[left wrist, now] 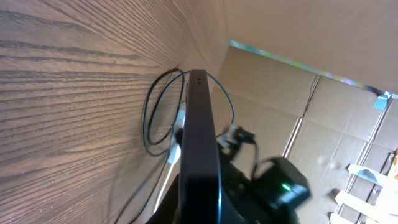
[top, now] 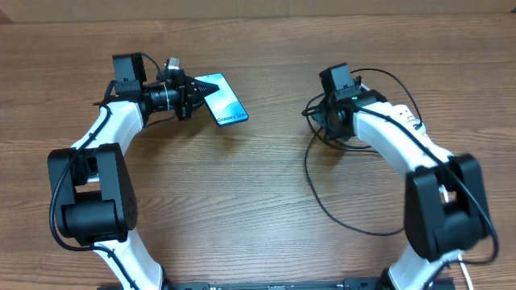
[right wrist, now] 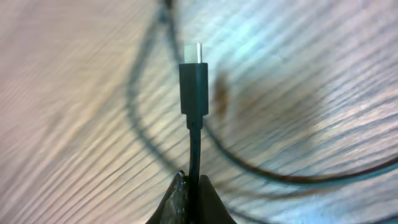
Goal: Plug charger to phone and switch on socket
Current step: 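Carry the plug with the right gripper to the phone's bottom port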
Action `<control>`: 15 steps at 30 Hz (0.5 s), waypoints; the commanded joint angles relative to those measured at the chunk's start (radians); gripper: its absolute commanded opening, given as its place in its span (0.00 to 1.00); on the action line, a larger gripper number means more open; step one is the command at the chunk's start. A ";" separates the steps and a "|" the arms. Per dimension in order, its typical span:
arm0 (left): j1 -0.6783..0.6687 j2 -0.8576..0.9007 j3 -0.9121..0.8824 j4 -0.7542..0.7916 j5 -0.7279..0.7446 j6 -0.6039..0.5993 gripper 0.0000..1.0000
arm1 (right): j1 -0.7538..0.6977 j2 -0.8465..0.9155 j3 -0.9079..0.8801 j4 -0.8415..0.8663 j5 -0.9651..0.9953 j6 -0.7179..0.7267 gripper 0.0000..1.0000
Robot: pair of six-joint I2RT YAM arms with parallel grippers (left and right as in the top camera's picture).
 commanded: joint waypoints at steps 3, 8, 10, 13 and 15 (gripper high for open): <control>-0.008 -0.002 0.008 0.024 0.045 0.027 0.04 | 0.005 -0.165 0.037 -0.113 -0.304 -0.304 0.04; 0.003 -0.002 0.008 0.157 0.046 0.026 0.04 | 0.024 -0.221 0.037 -0.380 -0.552 -0.558 0.04; 0.005 -0.002 0.008 0.191 0.051 0.018 0.04 | 0.072 -0.223 0.037 -0.473 -0.642 -0.676 0.04; 0.002 -0.002 0.008 0.208 0.066 0.019 0.04 | 0.160 -0.223 0.036 -0.487 -0.710 -0.801 0.04; -0.002 -0.001 0.008 0.266 0.133 0.027 0.04 | 0.251 -0.223 0.036 -0.435 -0.709 -0.898 0.04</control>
